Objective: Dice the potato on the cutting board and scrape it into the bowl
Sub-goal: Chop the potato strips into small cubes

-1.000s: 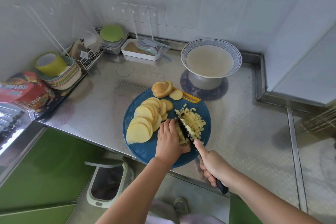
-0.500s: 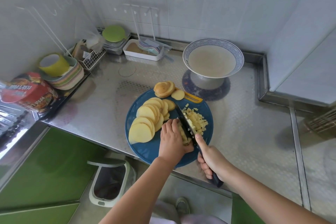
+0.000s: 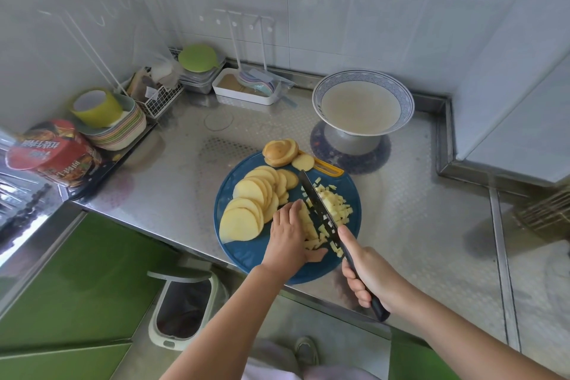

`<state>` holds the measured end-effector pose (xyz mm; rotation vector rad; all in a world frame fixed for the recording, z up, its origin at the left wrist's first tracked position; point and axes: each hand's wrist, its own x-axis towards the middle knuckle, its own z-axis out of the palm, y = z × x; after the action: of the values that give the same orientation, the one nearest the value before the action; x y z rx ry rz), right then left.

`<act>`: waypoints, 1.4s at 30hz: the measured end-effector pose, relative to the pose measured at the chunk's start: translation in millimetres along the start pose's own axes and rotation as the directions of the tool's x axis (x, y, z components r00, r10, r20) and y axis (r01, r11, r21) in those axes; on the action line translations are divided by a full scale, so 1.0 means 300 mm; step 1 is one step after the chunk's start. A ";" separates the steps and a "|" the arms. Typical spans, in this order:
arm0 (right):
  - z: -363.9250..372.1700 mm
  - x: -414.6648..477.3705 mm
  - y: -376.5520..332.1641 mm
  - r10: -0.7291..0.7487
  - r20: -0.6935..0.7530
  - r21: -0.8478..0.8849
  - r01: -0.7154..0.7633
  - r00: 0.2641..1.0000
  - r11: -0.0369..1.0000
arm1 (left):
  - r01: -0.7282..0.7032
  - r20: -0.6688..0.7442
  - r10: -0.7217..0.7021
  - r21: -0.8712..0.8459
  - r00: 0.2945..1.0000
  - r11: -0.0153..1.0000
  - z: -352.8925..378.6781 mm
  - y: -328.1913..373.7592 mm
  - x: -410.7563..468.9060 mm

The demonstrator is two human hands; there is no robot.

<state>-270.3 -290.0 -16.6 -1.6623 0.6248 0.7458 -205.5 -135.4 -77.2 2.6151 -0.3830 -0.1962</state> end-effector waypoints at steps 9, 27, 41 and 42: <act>0.079 -0.019 0.026 -0.012 -0.034 0.000 0.012 0.999 1.000 | 0.034 0.076 -0.021 -0.178 0.997 0.983 -0.047 -0.047 0.004; 0.084 -0.005 0.038 0.063 -0.113 0.037 -0.059 0.992 0.998 | 0.007 -0.079 -0.030 -0.276 0.996 0.961 -0.012 -0.061 -0.006; 0.087 -0.005 0.030 0.012 -0.056 0.024 -0.011 0.998 1.000 | 0.030 -0.289 -0.129 -0.325 0.948 0.945 0.047 -0.030 0.002; 0.089 -0.004 0.029 0.018 -0.052 0.027 -0.017 0.998 0.999 | 0.040 -0.291 -0.143 -0.332 0.946 0.942 0.049 -0.027 0.005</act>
<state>-281.5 -265.7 -25.0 -1.6582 0.6841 0.7057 -205.3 -135.6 -94.1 2.2884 -0.1037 0.1177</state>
